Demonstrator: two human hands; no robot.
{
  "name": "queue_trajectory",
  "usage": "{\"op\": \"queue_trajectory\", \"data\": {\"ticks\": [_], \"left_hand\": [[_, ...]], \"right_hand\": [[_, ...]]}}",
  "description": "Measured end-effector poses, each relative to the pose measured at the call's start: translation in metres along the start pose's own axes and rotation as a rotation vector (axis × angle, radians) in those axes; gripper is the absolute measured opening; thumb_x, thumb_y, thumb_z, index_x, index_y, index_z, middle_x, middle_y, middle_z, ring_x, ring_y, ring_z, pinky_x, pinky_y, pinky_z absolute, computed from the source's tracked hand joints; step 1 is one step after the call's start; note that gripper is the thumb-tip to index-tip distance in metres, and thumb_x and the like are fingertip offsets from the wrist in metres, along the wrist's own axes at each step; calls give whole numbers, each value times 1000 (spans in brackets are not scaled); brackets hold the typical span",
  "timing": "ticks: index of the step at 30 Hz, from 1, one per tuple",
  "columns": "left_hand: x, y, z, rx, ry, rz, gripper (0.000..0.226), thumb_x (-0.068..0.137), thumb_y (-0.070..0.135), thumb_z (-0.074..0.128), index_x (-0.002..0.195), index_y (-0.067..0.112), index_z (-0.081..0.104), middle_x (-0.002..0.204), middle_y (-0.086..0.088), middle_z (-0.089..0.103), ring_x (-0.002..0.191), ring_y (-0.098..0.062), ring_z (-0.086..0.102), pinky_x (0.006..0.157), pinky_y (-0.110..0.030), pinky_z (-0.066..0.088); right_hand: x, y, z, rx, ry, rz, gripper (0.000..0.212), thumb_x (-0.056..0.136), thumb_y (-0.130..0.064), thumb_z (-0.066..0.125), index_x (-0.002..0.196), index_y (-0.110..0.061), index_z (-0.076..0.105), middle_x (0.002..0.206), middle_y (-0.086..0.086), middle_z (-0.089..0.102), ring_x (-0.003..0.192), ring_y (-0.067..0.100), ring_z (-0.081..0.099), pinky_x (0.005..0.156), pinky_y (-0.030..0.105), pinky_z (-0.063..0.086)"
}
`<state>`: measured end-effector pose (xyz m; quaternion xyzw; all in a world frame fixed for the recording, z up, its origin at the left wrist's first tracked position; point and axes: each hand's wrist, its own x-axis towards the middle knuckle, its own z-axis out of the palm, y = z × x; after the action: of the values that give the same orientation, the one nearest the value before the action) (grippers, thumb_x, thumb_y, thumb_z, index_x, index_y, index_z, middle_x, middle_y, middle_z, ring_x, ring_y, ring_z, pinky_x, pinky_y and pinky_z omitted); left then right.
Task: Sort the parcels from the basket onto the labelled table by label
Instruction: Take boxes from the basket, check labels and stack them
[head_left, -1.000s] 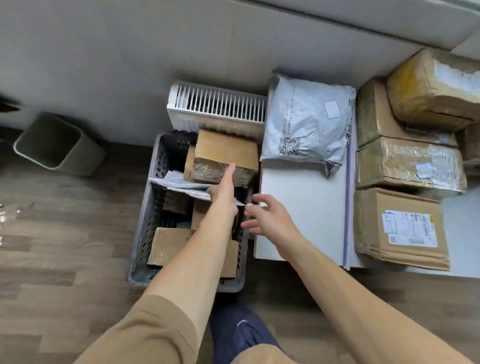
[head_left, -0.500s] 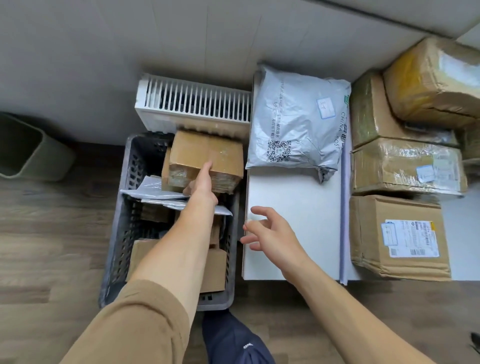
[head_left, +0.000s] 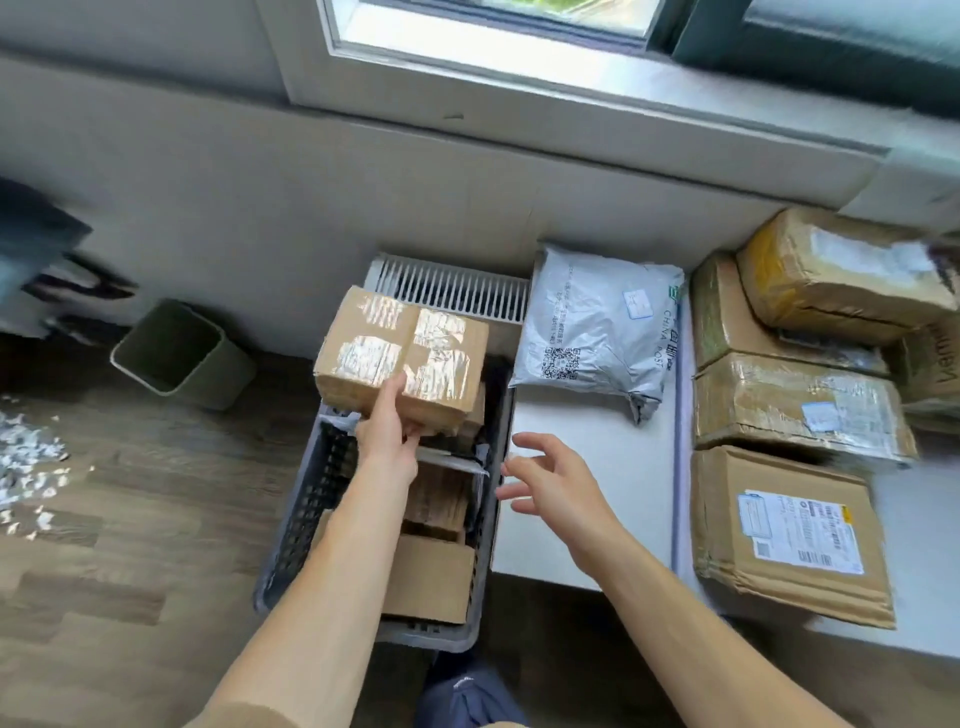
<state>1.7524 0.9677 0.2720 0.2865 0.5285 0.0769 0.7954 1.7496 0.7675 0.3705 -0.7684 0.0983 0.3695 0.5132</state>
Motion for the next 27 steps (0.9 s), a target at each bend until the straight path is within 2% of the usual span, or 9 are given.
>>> {"op": "queue_trajectory", "data": {"ticks": [4,8,10,13,16,19,22,24,27], "left_hand": [[-61,5,-11,-53,-137,140,59,86,31,80,139,19,57,130,-5,68,121,-23,64,92,-35,54],[-140,-19,-5,-56,-354,201,32,98,30,63,127,18,66,116,-6,73,109,-22,67,95,-34,52],[-181,-40,3,-49,-452,197,30,98,29,60,125,17,67,111,-4,76,99,-17,72,92,-32,53],[-230,-75,15,31,-535,184,38,89,28,72,124,15,68,121,-6,71,109,-18,69,103,-35,51],[-260,-99,27,125,-564,215,47,70,32,85,113,21,68,111,-2,68,110,-17,63,118,-44,40],[-278,-103,33,155,-555,254,61,56,50,96,106,25,71,102,5,66,102,-14,61,110,-43,43],[-298,-92,38,213,-590,323,69,80,64,75,134,23,66,131,-1,69,121,-21,58,102,-40,44],[-306,-77,41,260,-617,368,54,92,58,60,130,21,67,133,-8,69,119,-22,64,105,-42,46],[-312,-54,53,397,-694,434,51,92,60,57,130,27,68,137,-11,67,128,-29,62,107,-57,49]], "right_hand": [[-16,-4,-12,58,-38,-117,42,99,-29,66,139,-21,55,114,8,71,101,19,73,88,36,59],[-39,-4,-39,155,-108,-254,105,66,-66,80,155,-35,35,140,-4,57,130,12,56,113,44,45],[-52,-1,-58,253,-167,-316,118,58,-65,84,157,-40,26,146,-6,55,134,13,55,109,40,45],[-70,6,-97,390,-191,-405,109,62,-51,90,152,-40,30,138,-6,64,125,17,64,88,33,54],[-86,13,-139,486,-180,-449,103,68,-37,90,151,-39,30,128,-5,69,117,17,69,99,46,56],[-103,13,-180,514,-165,-478,98,68,-31,87,147,-44,30,126,-1,68,113,21,70,92,46,59],[-116,10,-216,503,-162,-512,100,68,-24,92,146,-41,32,123,2,71,113,25,70,91,50,60],[-125,6,-235,464,-169,-551,105,63,-26,95,148,-39,34,117,0,75,111,23,72,87,49,61],[-135,2,-254,371,-190,-605,109,54,-34,95,146,-45,40,131,4,67,118,25,68,95,57,58]]}}
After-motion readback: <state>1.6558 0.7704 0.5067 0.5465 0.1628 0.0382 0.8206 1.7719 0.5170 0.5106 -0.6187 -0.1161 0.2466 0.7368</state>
